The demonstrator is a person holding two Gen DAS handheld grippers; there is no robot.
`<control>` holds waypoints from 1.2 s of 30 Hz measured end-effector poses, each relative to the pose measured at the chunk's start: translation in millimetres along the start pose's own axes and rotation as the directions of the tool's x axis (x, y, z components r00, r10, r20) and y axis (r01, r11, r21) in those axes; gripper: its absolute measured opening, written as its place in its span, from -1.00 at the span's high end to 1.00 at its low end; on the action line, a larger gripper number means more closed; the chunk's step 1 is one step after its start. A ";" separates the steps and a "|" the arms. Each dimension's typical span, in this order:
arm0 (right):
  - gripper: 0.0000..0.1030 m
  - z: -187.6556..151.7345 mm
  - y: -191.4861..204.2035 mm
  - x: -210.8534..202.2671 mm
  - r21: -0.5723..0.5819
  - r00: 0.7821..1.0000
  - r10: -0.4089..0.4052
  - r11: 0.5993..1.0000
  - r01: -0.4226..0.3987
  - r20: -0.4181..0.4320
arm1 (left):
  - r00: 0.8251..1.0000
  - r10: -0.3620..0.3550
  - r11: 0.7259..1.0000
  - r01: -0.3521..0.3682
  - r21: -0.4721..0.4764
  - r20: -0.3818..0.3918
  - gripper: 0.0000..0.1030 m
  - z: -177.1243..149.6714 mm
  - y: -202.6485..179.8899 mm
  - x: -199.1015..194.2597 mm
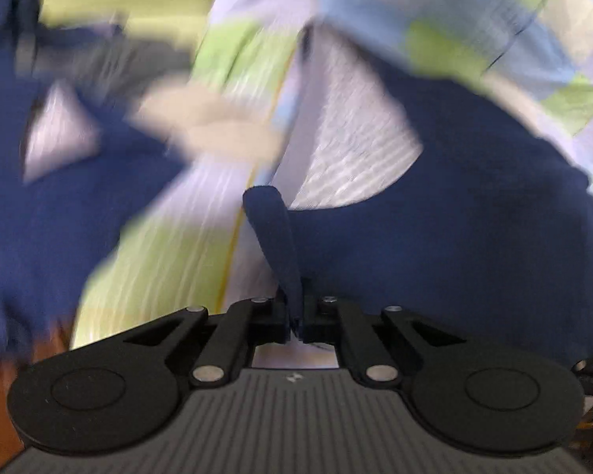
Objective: Fold clothes
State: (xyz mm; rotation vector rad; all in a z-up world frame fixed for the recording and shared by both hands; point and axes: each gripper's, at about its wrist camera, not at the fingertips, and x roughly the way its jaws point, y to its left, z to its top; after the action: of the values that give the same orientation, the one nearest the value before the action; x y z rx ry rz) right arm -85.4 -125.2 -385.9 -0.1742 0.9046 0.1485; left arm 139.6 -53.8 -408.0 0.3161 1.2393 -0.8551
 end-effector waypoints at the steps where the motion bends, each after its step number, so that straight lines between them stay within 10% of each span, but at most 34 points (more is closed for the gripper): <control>1: 0.90 -4.0 1.7 1.2 -0.030 0.999 0.034 0.999 -0.034 -0.001 | 1.000 0.020 1.000 -0.020 0.012 -0.002 0.90 -0.1 -4.0 2.1; 5: 0.49 6.5 -22.9 -8.4 0.003 0.986 0.164 0.987 -0.163 -0.030 | 0.993 0.079 0.995 -0.073 0.072 -0.087 0.85 20.2 -24.8 -12.4; 7: 0.19 11.2 -42.7 -20.1 0.055 0.985 0.171 0.984 -0.172 0.014 | 0.992 0.063 0.997 -0.057 0.058 -0.107 0.20 34.4 -25.6 -33.5; 12: -0.01 40.8 -95.9 -10.3 0.168 0.999 0.036 0.985 -0.037 0.011 | 0.997 -0.081 0.987 0.082 -0.141 0.016 -0.54 121.2 5.4 -49.5; 18: -0.14 96.3 -134.4 44.7 0.264 0.996 -0.088 0.961 0.077 0.029 | 0.930 -0.368 0.830 0.317 -0.458 -0.022 -0.55 228.7 73.7 43.9; 29: -0.19 247.0 -177.2 195.6 0.038 0.971 -0.241 0.970 0.240 0.001 | 0.900 -0.408 0.862 0.323 -0.391 -0.156 -0.55 274.8 102.0 75.7; 30: 0.75 247.0 -179.1 208.4 0.025 0.972 -0.229 0.973 0.230 -0.046 | 0.892 -0.421 0.857 0.330 -0.396 -0.167 -0.55 275.1 103.4 77.9; 31: 0.98 245.0 -182.3 211.3 0.060 0.972 -0.223 0.972 0.227 -0.072 | 0.876 -0.444 0.851 0.346 -0.394 -0.188 -0.55 274.7 101.0 81.3; 36: 0.97 216.3 -164.8 163.6 0.180 0.962 -0.273 0.947 0.267 0.012 | 0.728 -0.640 0.723 0.464 -0.511 -0.245 -0.55 255.2 75.6 109.8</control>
State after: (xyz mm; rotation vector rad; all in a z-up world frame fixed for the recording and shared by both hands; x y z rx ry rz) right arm 213.3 -231.1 -370.0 -0.1280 0.8441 -0.1834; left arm 379.0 -210.2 -441.2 -0.2830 1.9358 -1.0411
